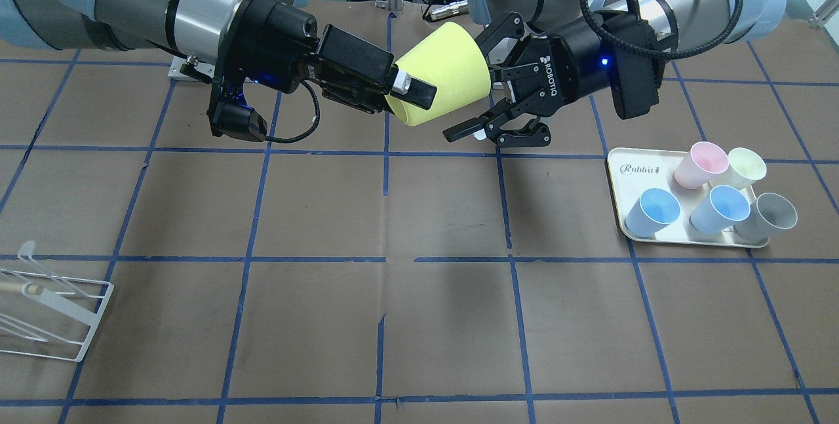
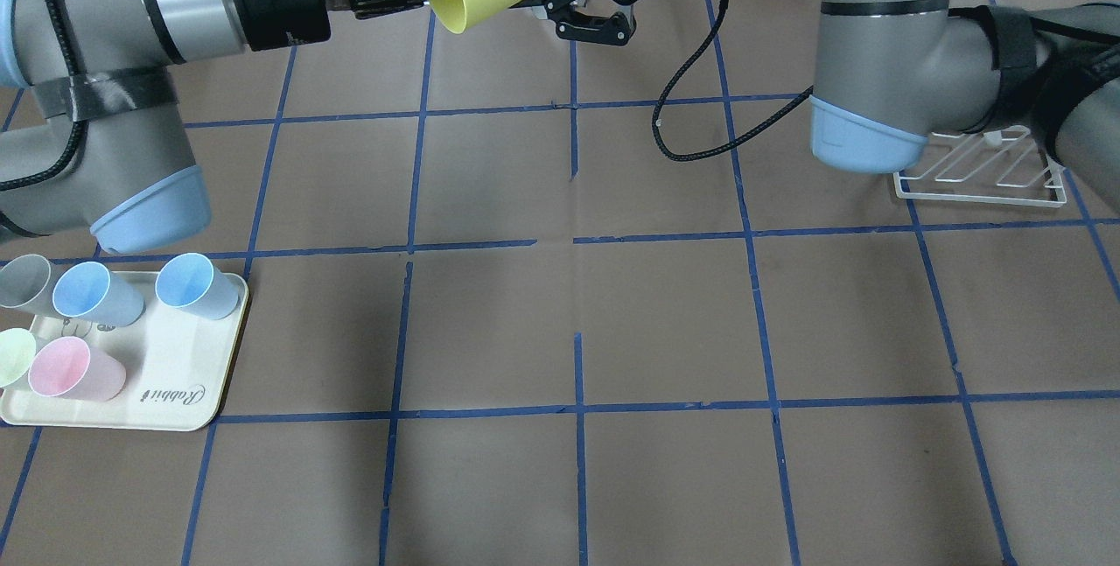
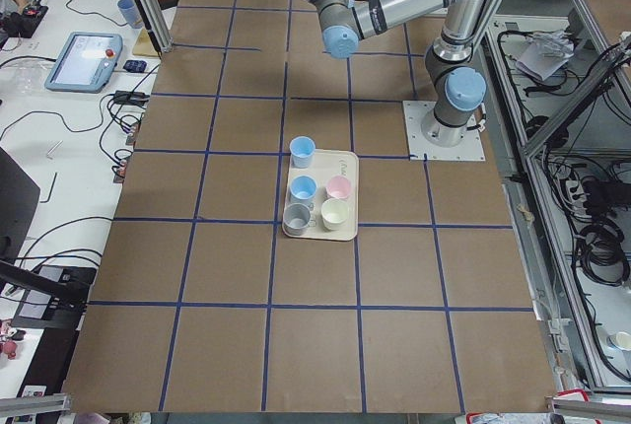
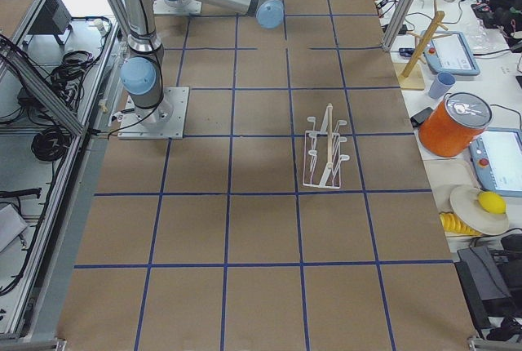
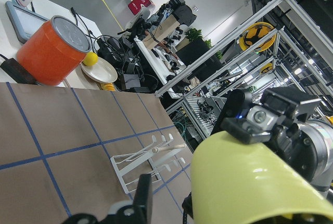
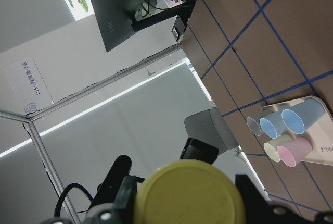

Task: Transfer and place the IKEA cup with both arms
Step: 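Close the left gripper on the yellow cup held by the right gripper, then open the right gripper and pull it back while the left gripper carries the cup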

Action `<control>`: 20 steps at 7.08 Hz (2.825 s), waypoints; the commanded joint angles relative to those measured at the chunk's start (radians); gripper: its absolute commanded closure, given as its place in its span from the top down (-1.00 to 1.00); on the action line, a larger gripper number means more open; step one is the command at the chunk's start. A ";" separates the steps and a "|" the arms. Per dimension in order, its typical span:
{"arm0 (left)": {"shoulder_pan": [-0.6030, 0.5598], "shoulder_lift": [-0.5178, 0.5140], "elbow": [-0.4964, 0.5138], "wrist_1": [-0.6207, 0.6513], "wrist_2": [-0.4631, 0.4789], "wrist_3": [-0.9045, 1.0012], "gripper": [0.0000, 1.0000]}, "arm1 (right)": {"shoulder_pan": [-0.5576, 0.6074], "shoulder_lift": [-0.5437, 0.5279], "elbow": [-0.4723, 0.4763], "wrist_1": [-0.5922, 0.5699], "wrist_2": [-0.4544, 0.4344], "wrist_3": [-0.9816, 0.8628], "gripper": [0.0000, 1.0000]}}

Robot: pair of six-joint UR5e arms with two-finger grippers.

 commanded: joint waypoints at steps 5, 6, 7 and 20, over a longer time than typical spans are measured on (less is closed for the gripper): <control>0.012 0.009 0.026 0.000 -0.002 0.000 -1.00 | -0.005 0.004 -0.001 0.005 0.001 0.023 1.00; 0.012 0.010 0.026 0.000 -0.002 0.000 -1.00 | -0.005 0.001 -0.001 0.005 0.020 0.024 1.00; 0.012 0.010 0.029 0.000 -0.002 0.000 -1.00 | -0.018 0.000 -0.003 0.009 0.043 0.037 1.00; 0.171 0.086 0.110 -0.779 1.069 0.318 -1.00 | -0.103 0.032 -0.178 0.555 -0.534 -0.715 1.00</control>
